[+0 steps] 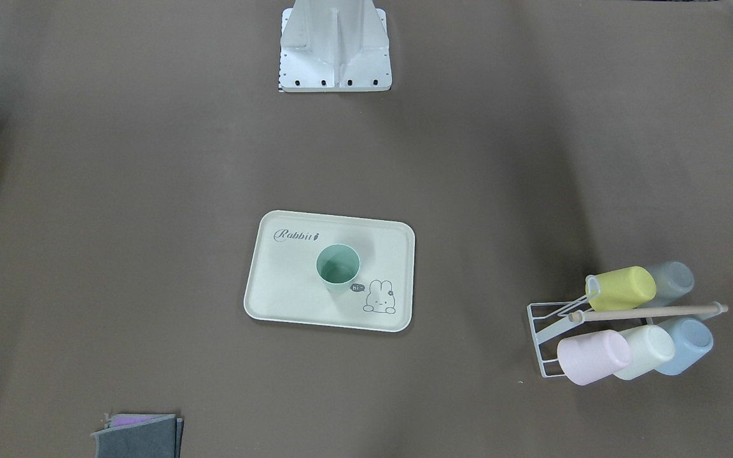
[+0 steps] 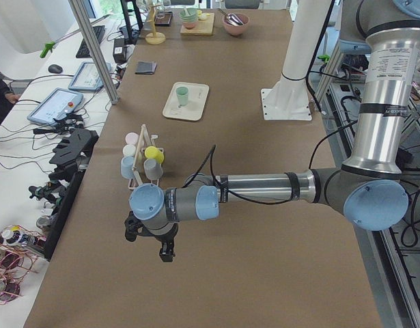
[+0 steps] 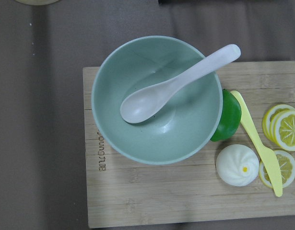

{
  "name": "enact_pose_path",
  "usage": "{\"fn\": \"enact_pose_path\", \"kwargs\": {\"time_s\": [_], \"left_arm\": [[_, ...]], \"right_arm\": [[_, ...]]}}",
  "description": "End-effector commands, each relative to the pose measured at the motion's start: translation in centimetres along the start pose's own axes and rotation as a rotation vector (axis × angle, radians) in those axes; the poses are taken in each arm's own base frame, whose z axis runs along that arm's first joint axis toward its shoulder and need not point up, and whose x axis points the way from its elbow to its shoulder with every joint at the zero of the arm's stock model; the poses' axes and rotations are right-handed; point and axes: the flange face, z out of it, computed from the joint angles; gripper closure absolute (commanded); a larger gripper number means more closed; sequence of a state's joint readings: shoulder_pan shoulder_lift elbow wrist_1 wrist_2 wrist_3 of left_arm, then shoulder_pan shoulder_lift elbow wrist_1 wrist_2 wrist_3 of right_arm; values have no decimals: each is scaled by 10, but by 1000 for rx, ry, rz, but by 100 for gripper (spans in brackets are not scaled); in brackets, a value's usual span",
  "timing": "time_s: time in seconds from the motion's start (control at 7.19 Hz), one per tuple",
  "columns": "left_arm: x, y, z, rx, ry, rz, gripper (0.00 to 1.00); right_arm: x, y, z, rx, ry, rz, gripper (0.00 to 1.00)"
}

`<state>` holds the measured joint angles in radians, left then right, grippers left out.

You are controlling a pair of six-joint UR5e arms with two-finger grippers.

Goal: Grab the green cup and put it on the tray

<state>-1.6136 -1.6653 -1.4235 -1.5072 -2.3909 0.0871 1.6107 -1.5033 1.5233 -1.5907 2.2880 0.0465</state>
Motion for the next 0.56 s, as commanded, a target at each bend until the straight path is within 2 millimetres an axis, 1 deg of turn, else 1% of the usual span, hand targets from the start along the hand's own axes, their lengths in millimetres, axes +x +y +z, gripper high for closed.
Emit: {"fn": "enact_pose_path", "kwargs": {"time_s": [0.0,0.28,0.42], "left_arm": [[-1,0,1,3,-11,13,2],[-8,9,5,-9,-51,5,2],[-7,7,4,-4,-49,9,2]], "right_arm": [[1,1,1,-2,2,2,0],[3,3,3,-5,3,4,0],[3,3,3,-3,2,3,0]]}}
